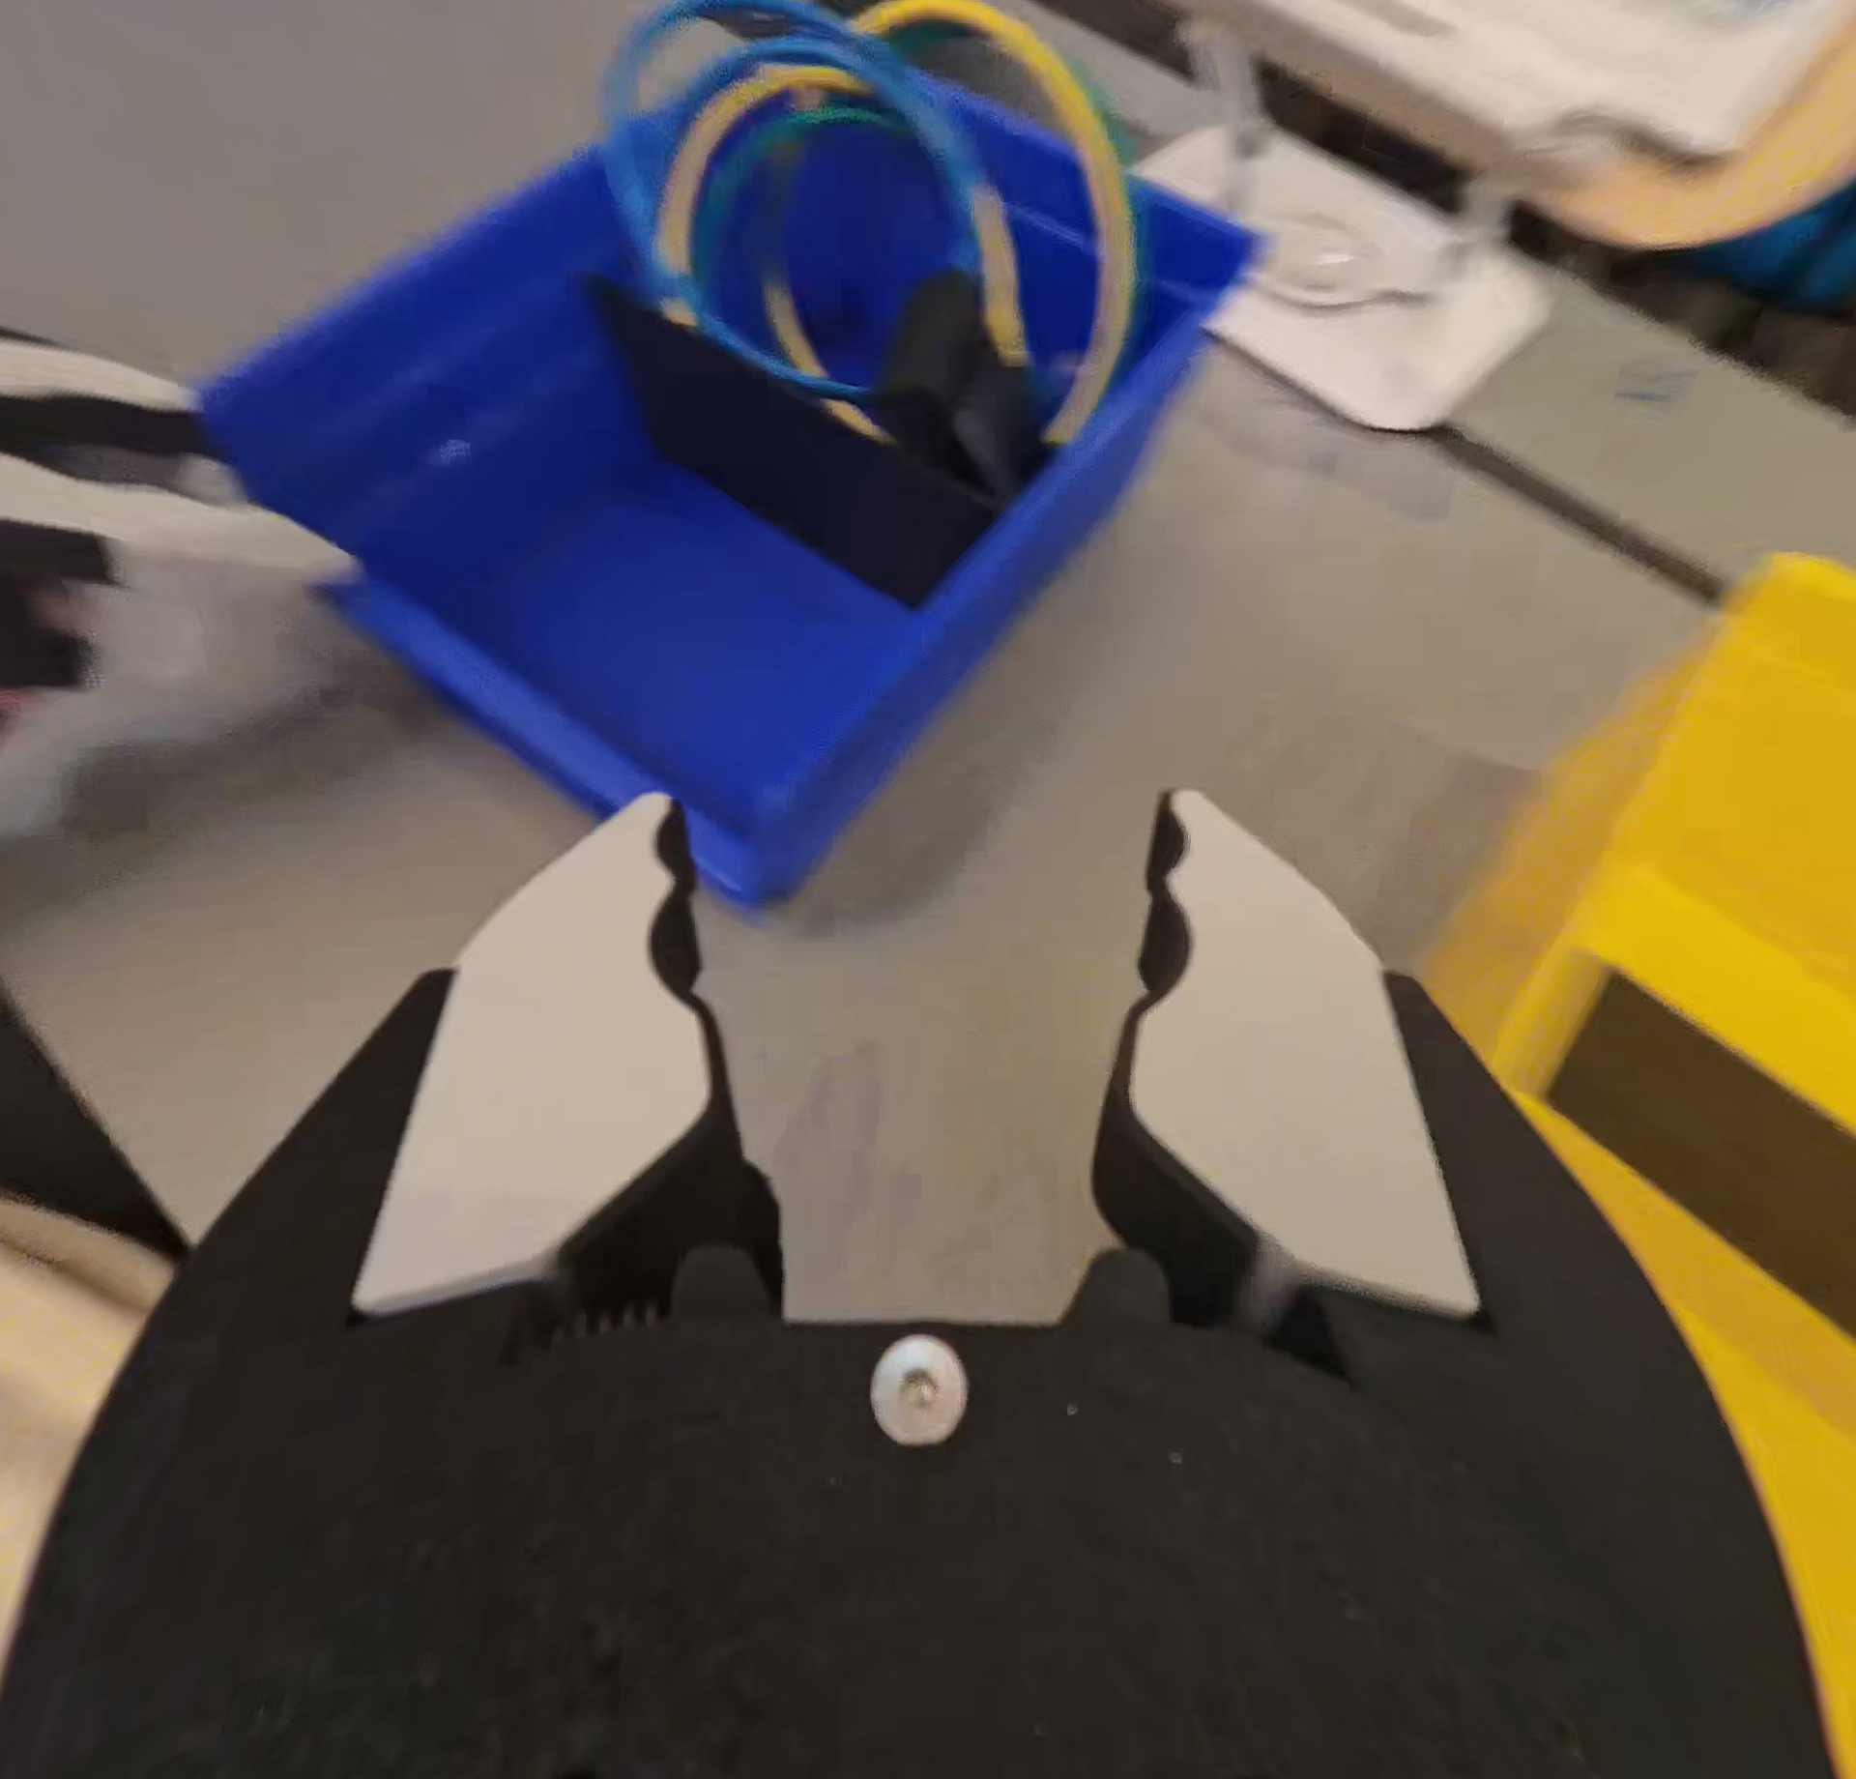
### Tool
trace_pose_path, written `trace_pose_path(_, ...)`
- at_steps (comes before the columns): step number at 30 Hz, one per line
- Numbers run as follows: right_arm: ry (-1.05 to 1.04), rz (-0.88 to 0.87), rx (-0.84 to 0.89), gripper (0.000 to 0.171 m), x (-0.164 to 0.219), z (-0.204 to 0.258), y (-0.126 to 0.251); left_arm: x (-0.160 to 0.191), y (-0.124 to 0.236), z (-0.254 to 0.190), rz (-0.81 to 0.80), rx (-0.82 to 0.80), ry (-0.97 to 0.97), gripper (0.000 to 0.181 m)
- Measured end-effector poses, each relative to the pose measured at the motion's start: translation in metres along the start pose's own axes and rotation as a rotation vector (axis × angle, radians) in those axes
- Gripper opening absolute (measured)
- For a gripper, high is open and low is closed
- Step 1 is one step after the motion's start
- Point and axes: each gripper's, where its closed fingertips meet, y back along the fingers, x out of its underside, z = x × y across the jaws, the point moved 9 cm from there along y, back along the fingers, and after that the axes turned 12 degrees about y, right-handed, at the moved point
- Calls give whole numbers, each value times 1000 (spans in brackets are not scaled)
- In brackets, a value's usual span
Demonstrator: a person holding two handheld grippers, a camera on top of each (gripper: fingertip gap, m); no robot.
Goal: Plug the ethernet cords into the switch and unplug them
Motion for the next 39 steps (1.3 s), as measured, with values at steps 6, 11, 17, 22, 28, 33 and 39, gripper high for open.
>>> trace_pose_path(6, -233, 79, 183, 68, 22, 43, -80, -12, -21, 3, -51, 14, 105, 23)
trace_pose_path(11, -351, 88, 379, 4, 19, 64, -91, -19, -22, 6, -22, -97, -48, 9)
trace_pose_path(17, -338, -33, 435, 5, -29, 101, -100, -47, 12, 53, -90, -138, -3, 5)
trace_pose_path(22, -250, -83, 416, 6, -85, 147, -130, -61, 51, 120, -151, -172, -1, 4)
trace_pose_path(28, -274, -60, 360, 7, -109, 203, -180, -55, 72, 189, -104, -239, 6, 3)
trace_pose_path(33, -253, -49, 280, 13, -104, 232, -207, -44, 64, 225, -56, -309, 73, 3)
trace_pose_path(39, -244, -82, 225, 17, -103, 231, -209, -44, 61, 229, -71, -281, 131, 2)
